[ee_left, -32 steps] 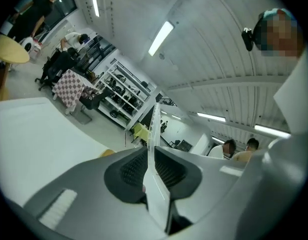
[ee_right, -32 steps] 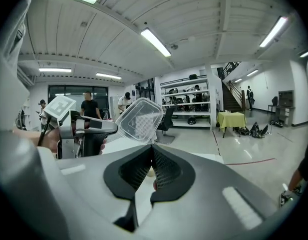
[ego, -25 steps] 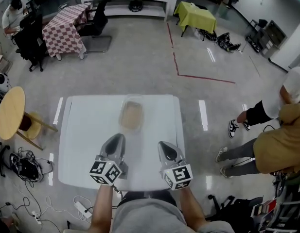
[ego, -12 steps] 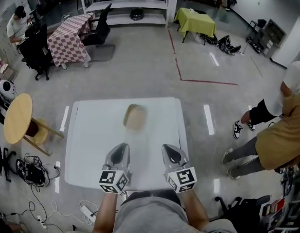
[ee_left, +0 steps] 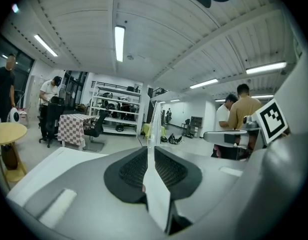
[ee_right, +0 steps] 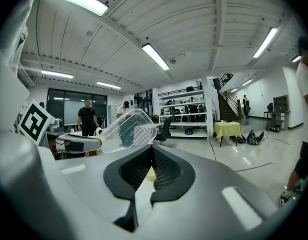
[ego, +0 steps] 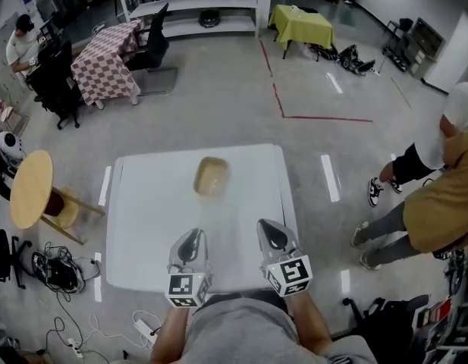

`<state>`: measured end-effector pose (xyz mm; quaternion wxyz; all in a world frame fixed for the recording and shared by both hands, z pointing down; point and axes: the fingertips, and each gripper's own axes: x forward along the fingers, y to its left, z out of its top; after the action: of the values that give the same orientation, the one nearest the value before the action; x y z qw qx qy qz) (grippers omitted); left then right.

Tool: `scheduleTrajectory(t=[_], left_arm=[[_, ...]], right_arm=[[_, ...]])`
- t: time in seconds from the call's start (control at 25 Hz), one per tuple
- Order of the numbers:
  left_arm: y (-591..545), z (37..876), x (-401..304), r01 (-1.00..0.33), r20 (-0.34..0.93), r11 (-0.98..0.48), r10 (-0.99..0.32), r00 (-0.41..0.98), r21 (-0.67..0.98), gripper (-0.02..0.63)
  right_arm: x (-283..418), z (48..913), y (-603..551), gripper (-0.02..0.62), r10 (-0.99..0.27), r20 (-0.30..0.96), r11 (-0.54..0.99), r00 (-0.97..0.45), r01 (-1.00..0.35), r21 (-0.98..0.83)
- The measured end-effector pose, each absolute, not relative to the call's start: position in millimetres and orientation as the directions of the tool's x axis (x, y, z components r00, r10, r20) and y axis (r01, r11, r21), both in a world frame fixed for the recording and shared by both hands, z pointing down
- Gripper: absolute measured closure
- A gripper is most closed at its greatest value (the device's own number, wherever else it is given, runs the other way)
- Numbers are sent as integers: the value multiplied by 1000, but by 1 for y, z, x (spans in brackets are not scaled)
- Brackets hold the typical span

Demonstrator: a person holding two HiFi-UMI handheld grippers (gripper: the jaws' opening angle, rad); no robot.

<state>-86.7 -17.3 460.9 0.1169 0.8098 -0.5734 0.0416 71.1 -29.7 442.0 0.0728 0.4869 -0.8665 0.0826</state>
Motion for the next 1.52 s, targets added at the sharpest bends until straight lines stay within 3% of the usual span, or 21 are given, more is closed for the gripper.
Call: scheduleTrajectory(t=[1.52], left_arm=[[-32,489,-82,-943,245,-306,-912,330,132,552]], right_arm=[[65,470,-42,592,-814,252,520,-524,-850,-87]])
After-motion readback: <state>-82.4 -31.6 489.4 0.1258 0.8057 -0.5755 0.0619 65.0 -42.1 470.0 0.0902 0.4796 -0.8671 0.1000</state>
